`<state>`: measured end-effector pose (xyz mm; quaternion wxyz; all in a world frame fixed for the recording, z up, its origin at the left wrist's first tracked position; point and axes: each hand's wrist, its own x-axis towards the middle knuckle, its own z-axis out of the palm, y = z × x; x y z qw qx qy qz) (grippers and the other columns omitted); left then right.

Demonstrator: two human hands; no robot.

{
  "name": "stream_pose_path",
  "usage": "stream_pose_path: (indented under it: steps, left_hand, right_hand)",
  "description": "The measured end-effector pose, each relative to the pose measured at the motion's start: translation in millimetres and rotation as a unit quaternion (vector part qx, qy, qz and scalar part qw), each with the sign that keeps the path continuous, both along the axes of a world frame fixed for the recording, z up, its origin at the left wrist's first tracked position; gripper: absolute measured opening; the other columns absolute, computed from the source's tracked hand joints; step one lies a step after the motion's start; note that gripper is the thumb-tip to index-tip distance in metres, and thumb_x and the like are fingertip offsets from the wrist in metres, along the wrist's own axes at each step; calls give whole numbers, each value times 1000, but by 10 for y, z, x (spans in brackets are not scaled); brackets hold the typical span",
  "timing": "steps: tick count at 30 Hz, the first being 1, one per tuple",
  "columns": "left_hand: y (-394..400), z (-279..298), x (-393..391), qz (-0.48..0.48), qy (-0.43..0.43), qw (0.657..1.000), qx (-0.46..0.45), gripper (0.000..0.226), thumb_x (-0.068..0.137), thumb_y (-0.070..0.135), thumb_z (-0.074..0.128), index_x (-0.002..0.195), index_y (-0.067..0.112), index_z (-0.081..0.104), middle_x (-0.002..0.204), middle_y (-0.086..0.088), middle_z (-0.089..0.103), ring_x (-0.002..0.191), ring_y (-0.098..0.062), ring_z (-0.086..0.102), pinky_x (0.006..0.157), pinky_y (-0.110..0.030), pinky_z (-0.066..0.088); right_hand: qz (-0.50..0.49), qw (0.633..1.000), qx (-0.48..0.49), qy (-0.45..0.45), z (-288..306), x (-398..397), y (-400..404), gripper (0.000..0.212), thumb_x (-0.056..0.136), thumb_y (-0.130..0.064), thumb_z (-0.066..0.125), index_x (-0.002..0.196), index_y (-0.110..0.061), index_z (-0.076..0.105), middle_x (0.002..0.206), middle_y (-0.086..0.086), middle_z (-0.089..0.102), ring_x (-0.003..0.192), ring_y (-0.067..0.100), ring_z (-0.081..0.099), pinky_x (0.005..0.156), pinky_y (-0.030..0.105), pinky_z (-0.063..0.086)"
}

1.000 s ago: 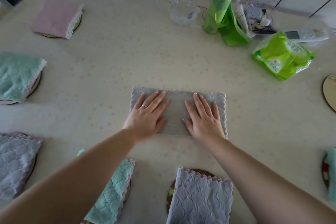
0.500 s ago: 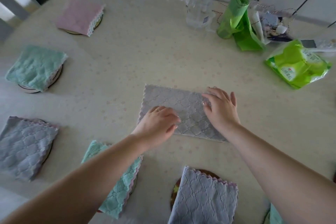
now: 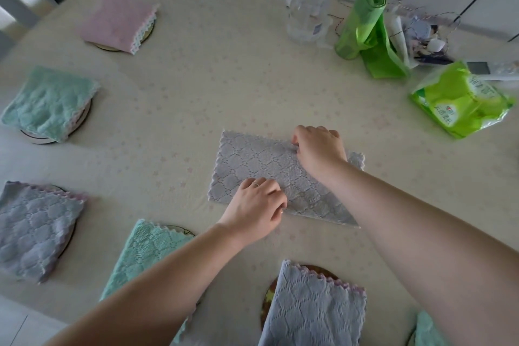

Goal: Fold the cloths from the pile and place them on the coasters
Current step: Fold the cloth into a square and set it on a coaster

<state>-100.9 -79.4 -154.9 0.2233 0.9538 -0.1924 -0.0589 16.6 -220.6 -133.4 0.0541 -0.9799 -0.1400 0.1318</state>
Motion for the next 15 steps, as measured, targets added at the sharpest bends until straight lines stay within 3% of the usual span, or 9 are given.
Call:
stream_pose_path:
  steps: [4,8,15]
  left_hand:
    - [187,68,87,4,-1,999,33,7,77,20,67,82,24,67,86,6,61,85,-16,60,84,-37,48]
    - [466,146,342,44,9,995,90,13,89,27,56,98,27,64,105,8,59,104,-14,53,101,-35,32]
    - [588,217,911,64,33,987,141,24,86,17,53,102,30,65,105,3,57,109,-21,48,98,-37,29]
  right_hand:
    - [-38,998,42,17,13,4,-146,17,87,-16,56,103,-17,51,98,0,62,92,22,57,83,36,39]
    - [-124,985,107,58,28,-62,-309,15,83,-17,59,88,-22,46,90,-2,59,80,21,56,67,30,43]
    - [-223,945,213,109,-12,-313,-311,13,80,-11,56,78,-21,48,73,-7,52,73,21,53,61,27,38]
